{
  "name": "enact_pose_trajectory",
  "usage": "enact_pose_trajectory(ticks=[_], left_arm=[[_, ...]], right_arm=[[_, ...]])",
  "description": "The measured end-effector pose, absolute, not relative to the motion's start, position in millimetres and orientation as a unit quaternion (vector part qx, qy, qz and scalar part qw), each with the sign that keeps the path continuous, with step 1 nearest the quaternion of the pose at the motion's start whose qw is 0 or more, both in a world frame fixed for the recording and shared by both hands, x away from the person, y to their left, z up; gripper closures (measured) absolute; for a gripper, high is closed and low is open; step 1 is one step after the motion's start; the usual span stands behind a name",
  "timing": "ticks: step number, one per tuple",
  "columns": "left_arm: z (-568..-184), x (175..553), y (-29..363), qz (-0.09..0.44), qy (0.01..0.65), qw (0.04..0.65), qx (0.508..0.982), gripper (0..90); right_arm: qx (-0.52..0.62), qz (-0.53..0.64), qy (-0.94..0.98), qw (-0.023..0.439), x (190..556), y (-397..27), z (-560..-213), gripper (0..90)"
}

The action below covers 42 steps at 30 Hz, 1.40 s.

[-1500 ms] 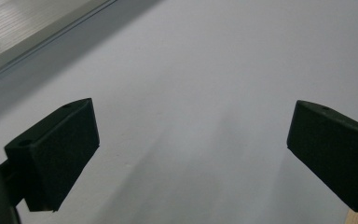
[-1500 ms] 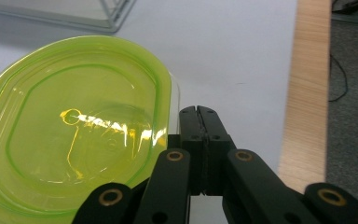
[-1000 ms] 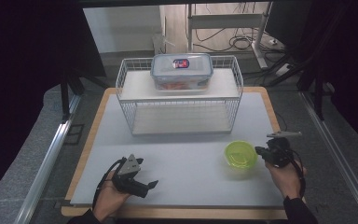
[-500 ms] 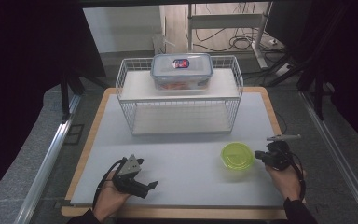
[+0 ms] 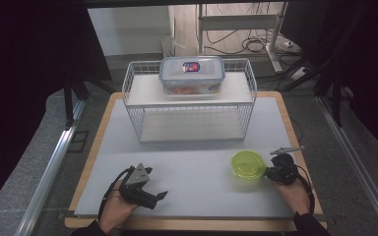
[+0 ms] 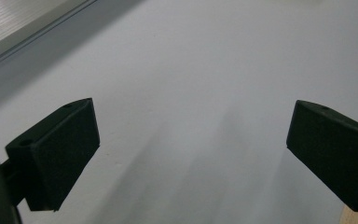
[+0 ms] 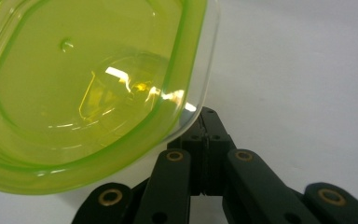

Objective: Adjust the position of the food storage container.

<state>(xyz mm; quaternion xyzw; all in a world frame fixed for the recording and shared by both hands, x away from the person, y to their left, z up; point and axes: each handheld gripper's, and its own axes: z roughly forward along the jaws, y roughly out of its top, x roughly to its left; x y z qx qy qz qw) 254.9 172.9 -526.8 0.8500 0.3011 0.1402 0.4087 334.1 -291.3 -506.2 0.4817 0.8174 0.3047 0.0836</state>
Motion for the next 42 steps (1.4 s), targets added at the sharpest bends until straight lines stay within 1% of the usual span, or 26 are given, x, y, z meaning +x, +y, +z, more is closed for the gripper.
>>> enact_pose_trajectory(ticks=[15, 28, 31, 42], left_arm=[[-527.9, 255.2, 171.6, 0.138, 0.3, 0.405, 0.853, 2.5], [-527.6, 255.5, 172.1, 0.138, 0.302, 0.404, 0.852, 2.8], [-527.6, 255.5, 172.0, 0.137, 0.302, 0.404, 0.852, 2.9], [-528.0, 255.7, 171.7, 0.136, 0.301, 0.401, 0.854, 2.9]], right_arm=[[0.45, 0.305, 0.835, 0.079, 332.4, -261.3, -510.2, 89.7], [0.416, 0.307, 0.853, 0.065, 332.5, -230.6, -512.2, 89.7], [0.41, 0.308, 0.856, 0.055, 329.7, -223.5, -512.5, 89.7], [0.386, 0.311, 0.867, 0.051, 326.6, -202.2, -514.0, 89.7]])
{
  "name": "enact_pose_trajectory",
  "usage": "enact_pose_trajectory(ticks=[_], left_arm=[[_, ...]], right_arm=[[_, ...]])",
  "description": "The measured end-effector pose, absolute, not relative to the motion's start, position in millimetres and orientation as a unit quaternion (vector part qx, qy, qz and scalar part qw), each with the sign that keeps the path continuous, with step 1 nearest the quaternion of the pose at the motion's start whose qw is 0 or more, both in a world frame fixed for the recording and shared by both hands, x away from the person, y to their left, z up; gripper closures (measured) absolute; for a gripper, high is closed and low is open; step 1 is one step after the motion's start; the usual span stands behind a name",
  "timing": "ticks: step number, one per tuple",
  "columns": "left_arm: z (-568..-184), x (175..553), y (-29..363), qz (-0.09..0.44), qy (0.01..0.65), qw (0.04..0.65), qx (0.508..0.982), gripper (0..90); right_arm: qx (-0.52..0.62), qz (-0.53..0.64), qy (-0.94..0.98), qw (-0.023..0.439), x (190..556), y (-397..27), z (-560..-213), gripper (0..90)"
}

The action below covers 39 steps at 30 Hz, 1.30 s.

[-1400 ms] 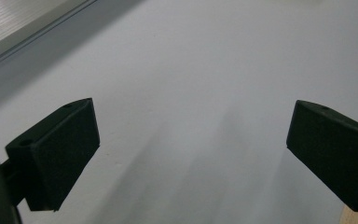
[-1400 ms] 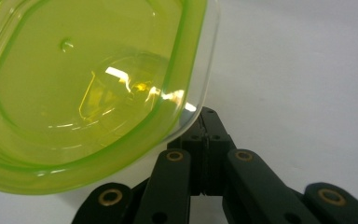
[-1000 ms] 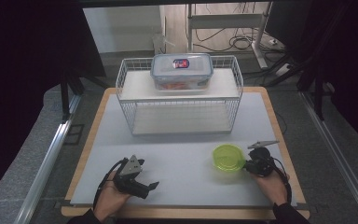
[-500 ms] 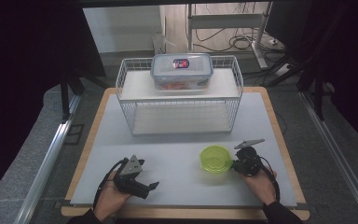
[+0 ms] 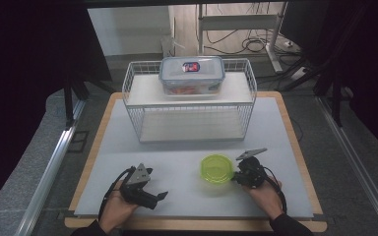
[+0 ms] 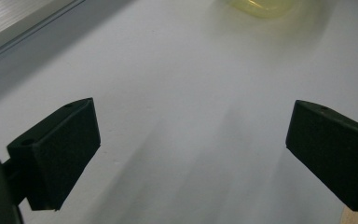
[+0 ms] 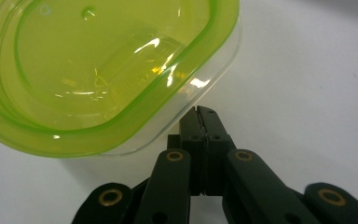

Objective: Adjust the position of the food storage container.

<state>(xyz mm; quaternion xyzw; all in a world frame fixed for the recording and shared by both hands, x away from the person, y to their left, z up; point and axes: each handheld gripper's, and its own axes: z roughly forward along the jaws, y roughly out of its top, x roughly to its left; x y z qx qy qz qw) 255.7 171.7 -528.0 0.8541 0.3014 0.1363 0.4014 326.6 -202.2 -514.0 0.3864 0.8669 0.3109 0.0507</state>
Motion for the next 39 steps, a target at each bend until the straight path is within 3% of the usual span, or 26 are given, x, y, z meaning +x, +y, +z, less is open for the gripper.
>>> enact_pose_trajectory(ticks=[20, 26, 33, 34, 37, 39], left_arm=[[-527.1, 255.5, 171.6, 0.135, 0.305, 0.396, 0.856, 4.0], [-525.9, 255.4, 172.9, 0.135, 0.313, 0.393, 0.854, 3.6], [-524.0, 254.2, 174.3, 0.146, 0.332, 0.384, 0.849, 0.6], [-524.0, 254.2, 174.3, 0.146, 0.332, 0.384, 0.849, 0.6], [-524.3, 252.8, 172.2, 0.158, 0.324, 0.383, 0.851, 0.1], [-524.6, 252.9, 172.4, 0.159, 0.324, 0.382, 0.851, 0.1]], right_arm=[[0.344, 0.308, 0.885, 0.061, 328.3, -156.4, -516.2, 89.6], [0.347, 0.309, 0.882, 0.075, 327.0, -162.3, -511.8, 88.9], [0.337, 0.312, 0.881, 0.117, 322.8, -178.5, -502.6, 59.4], [0.337, 0.312, 0.881, 0.117, 322.8, -178.5, -502.6, 59.4], [0.325, 0.307, 0.885, 0.13, 321.0, -184.0, -503.8, 40.6], [0.321, 0.307, 0.886, 0.131, 320.9, -185.7, -504.5, 36.2]])
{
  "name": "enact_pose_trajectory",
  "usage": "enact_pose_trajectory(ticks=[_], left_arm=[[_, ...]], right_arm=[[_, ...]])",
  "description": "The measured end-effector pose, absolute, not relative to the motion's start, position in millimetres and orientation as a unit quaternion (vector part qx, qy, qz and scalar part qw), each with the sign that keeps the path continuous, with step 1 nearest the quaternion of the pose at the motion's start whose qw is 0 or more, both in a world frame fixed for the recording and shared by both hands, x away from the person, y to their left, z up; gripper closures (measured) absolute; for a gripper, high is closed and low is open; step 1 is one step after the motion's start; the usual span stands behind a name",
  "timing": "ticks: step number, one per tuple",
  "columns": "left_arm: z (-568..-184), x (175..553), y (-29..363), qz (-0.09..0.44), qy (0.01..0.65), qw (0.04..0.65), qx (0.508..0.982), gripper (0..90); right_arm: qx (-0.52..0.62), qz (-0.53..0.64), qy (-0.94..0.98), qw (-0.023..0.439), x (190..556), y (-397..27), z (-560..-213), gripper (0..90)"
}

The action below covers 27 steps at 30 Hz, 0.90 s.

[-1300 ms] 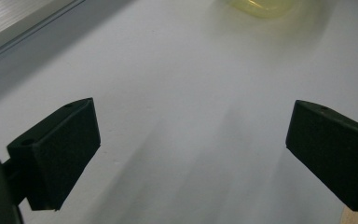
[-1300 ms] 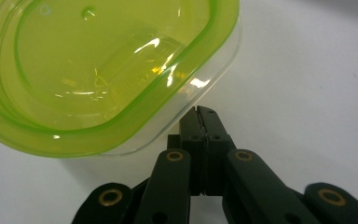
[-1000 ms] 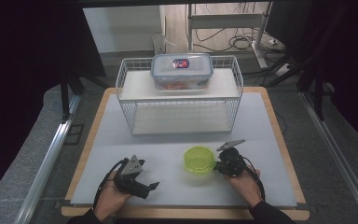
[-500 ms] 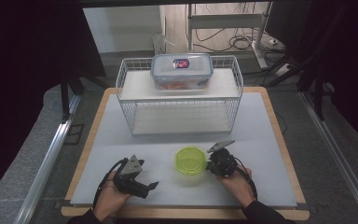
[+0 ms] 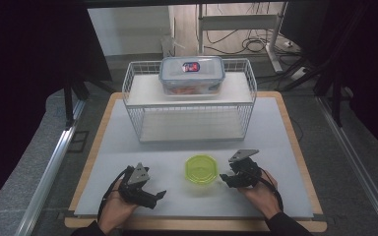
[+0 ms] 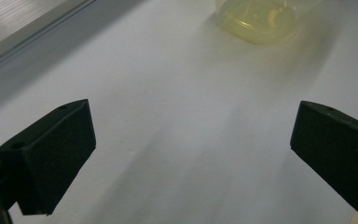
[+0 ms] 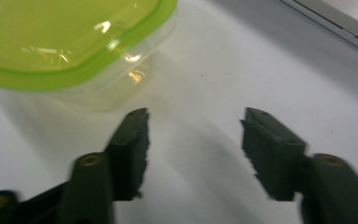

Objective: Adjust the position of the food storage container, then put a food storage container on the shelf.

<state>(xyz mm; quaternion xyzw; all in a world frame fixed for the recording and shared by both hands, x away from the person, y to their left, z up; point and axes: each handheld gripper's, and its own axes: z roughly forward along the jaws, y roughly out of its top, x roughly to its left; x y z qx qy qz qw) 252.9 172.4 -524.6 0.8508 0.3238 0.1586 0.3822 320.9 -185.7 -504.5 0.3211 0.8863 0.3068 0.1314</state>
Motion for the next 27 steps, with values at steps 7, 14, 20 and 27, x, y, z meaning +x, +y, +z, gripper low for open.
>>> enact_pose_trajectory(ticks=[7, 14, 20, 27], left_arm=[[-524.3, 252.7, 174.1, 0.163, 0.323, 0.388, 0.848, 0.0], [-524.4, 252.6, 173.9, 0.164, 0.322, 0.388, 0.848, 0.0], [-525.4, 252.8, 174.5, 0.162, 0.32, 0.389, 0.848, 0.0], [-525.2, 252.6, 173.9, 0.163, 0.318, 0.388, 0.849, 0.0]], right_arm=[[0.323, 0.33, 0.874, 0.154, 318.6, -196.3, -500.0, 11.4], [0.325, 0.349, 0.869, 0.135, 317.6, -203.7, -499.8, 3.5], [0.325, 0.361, 0.867, 0.113, 317.7, -205.0, -498.0, 0.0], [0.316, 0.367, 0.869, 0.101, 316.1, -204.0, -495.6, 0.0]])
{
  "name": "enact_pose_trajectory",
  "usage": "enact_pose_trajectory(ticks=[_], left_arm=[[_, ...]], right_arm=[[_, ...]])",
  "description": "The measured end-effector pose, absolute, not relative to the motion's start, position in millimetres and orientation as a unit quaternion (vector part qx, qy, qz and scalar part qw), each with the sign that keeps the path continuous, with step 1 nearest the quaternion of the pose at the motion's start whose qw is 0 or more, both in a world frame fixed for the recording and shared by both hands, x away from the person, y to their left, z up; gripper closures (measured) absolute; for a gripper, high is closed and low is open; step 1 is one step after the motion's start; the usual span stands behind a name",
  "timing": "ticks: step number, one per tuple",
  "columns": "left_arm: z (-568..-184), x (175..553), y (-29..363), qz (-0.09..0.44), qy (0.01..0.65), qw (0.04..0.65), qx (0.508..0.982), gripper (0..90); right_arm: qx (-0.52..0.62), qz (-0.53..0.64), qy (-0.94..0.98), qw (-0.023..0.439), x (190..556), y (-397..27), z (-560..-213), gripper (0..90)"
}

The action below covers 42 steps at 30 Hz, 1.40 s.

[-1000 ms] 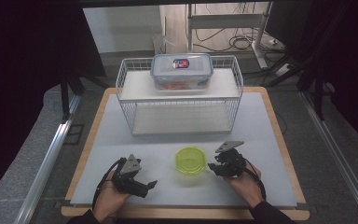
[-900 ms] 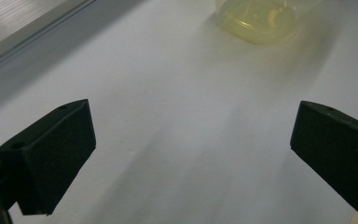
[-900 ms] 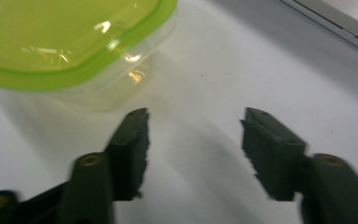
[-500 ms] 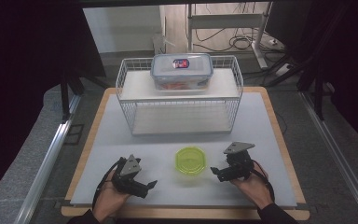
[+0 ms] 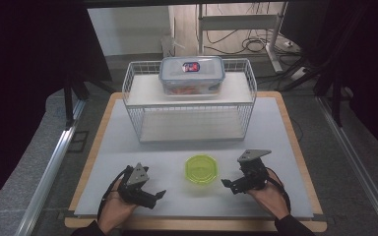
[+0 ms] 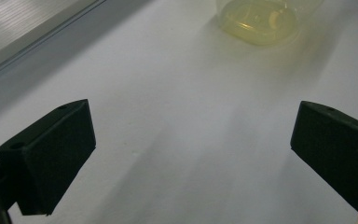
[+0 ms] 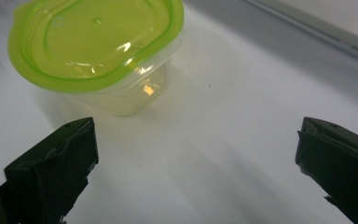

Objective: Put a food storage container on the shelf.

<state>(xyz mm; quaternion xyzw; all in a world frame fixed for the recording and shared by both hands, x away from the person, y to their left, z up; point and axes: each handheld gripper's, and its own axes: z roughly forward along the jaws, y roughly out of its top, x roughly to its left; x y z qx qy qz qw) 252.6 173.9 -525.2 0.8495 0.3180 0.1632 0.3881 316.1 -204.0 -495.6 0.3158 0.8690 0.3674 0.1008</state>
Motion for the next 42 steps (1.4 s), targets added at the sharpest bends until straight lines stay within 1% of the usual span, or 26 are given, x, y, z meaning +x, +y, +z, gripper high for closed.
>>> enact_pose_trajectory(ticks=[7, 11, 13, 17, 18, 19, 20, 21, 23, 24, 25, 29, 30, 32, 34, 36, 38, 39, 42], left_arm=[[-525.4, 252.6, 173.7, 0.164, 0.318, 0.387, 0.85, 0.0], [-525.6, 252.5, 173.1, 0.163, 0.316, 0.386, 0.851, 0.0], [-525.5, 252.5, 173.1, 0.163, 0.316, 0.387, 0.851, 0.0], [-525.7, 252.3, 172.5, 0.163, 0.315, 0.386, 0.852, 0.0], [-525.7, 252.3, 172.5, 0.163, 0.315, 0.386, 0.852, 0.0], [-525.6, 252.2, 172.1, 0.163, 0.314, 0.386, 0.852, 0.0], [-525.6, 252.2, 172.1, 0.163, 0.314, 0.386, 0.852, 0.0], [-525.7, 252.2, 172.0, 0.162, 0.314, 0.386, 0.852, 0.0], [-525.7, 252.2, 171.8, 0.162, 0.314, 0.386, 0.852, 0.0], [-525.8, 252.1, 171.5, 0.162, 0.313, 0.386, 0.853, 0.0], [-525.8, 252.1, 171.5, 0.162, 0.313, 0.386, 0.853, 0.0], [-525.8, 251.9, 171.0, 0.162, 0.312, 0.385, 0.853, 0.0], [-525.7, 252.0, 171.0, 0.162, 0.311, 0.384, 0.854, 0.0], [-525.8, 252.0, 170.8, 0.162, 0.31, 0.383, 0.855, 0.0], [-525.8, 252.0, 170.7, 0.162, 0.31, 0.383, 0.855, 0.0], [-526.0, 251.9, 170.4, 0.162, 0.309, 0.383, 0.856, 0.1], [-526.0, 251.9, 170.3, 0.162, 0.309, 0.382, 0.856, 0.1], [-526.0, 251.8, 170.1, 0.163, 0.308, 0.382, 0.856, 0.1], [-525.9, 251.7, 170.0, 0.163, 0.308, 0.382, 0.856, 0.1]], right_arm=[[0.305, 0.378, 0.869, 0.092, 308.1, -197.7, -488.4, 0.0], [0.324, 0.387, 0.86, 0.077, 305.3, -193.2, -485.3, 0.0], [0.331, 0.394, 0.854, 0.077, 304.3, -192.3, -482.9, 0.0], [0.348, 0.4, 0.846, 0.05, 304.2, -191.2, -480.8, 0.0], [0.348, 0.4, 0.846, 0.05, 304.2, -191.2, -480.8, 0.0], [0.36, 0.396, 0.844, 0.034, 304.5, -189.3, -481.6, 4.7], [0.36, 0.396, 0.844, 0.034, 304.5, -189.3, -481.6, 4.7], [0.366, 0.398, 0.841, 0.027, 304.6, -188.7, -481.6, 9.2], [0.373, 0.403, 0.836, 0.015, 304.9, -187.7, -481.0, 21.2], [0.376, 0.41, 0.831, 0.009, 305.3, -187.0, -480.9, 30.6], [0.376, 0.41, 0.831, 0.009, 305.3, -187.0, -480.9, 30.6], [0.383, 0.421, 0.822, -0.005, 309.1, -185.8, -483.3, 43.6], [0.39, 0.426, 0.816, -0.022, 312.1, -184.3, -485.5, 46.4], [0.397, 0.424, 0.813, -0.036, 314.6, -182.0, -487.9, 47.2], [0.4, 0.425, 0.812, -0.038, 315.5, -180.7, -488.9, 47.8], [0.411, 0.426, 0.805, -0.048, 318.8, -179.1, -489.9, 51.8], [0.415, 0.424, 0.804, -0.048, 319.9, -178.2, -490.5, 52.8], [0.423, 0.422, 0.8, -0.056, 323.7, -176.3, -493.0, 55.1], [0.435, 0.425, 0.79, -0.073, 328.3, -174.1, -496.1, 56.9]])
